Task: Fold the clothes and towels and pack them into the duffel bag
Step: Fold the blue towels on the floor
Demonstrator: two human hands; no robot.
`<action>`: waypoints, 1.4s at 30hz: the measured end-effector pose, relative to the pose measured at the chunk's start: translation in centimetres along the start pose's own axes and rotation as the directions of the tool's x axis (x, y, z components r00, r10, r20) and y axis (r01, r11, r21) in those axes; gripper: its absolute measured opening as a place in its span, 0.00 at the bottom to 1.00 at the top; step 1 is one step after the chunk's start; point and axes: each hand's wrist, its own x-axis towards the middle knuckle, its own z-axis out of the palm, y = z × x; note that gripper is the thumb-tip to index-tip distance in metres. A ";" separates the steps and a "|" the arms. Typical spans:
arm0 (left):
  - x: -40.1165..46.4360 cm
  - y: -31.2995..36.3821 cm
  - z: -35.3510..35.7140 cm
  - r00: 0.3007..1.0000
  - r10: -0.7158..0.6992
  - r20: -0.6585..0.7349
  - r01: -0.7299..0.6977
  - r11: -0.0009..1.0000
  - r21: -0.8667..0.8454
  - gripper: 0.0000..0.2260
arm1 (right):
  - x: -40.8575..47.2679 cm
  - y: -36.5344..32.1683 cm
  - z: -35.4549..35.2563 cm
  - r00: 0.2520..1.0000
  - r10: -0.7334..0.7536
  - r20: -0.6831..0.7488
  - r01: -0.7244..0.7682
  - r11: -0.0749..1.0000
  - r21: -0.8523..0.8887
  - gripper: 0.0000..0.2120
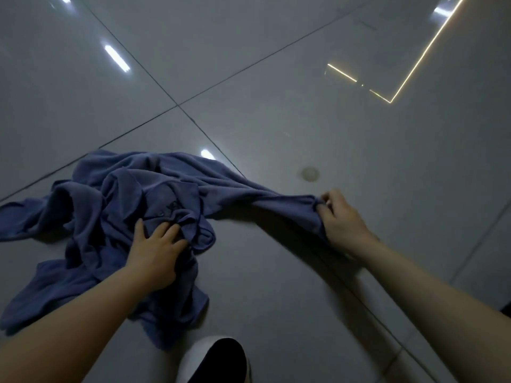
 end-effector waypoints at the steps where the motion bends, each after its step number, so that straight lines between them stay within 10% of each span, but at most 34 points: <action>1: -0.2 0.3 -1.0 0.996 0.010 -0.086 -0.017 0.997 -0.074 0.27 | 0.1 -1.2 -1.4 0.999 -0.020 -0.044 0.021 1.000 0.012 0.04; 6: -2.4 2.5 -11.1 0.784 -0.073 -0.617 -0.479 0.561 -0.675 0.28 | -1.2 -10.2 -8.8 0.980 -0.186 -0.067 0.186 0.983 -0.013 0.08; 16: -19.4 0.2 -32.5 0.439 -0.221 -0.871 -0.836 0.256 -0.486 0.03 | -14.4 -26.0 -22.4 0.858 -0.479 -0.184 0.495 0.868 0.050 0.08; 23: -31.2 -1.6 -39.6 0.226 -0.330 -0.917 -0.961 0.081 -0.266 0.17 | -21.2 -25.3 -27.6 0.844 -0.373 -0.384 0.375 0.924 -0.073 0.06; 27: -34.3 -1.7 -39.1 0.216 -0.346 -0.913 -0.972 0.012 -0.234 0.16 | -24.1 -23.1 -28.0 0.841 -0.290 -0.457 0.302 0.952 -0.049 0.05; 34: -31.6 2.6 -31.6 0.461 -0.299 -0.836 -0.887 -0.114 -0.448 0.11 | -25.8 -20.2 -28.7 0.781 -0.144 -0.608 0.152 0.988 -0.040 0.06; 42: -33.0 13.3 -28.4 0.312 0.529 -0.789 -0.950 0.201 -0.240 0.12 | -26.5 -17.0 -30.8 0.856 -0.007 -0.516 0.218 0.912 0.349 0.04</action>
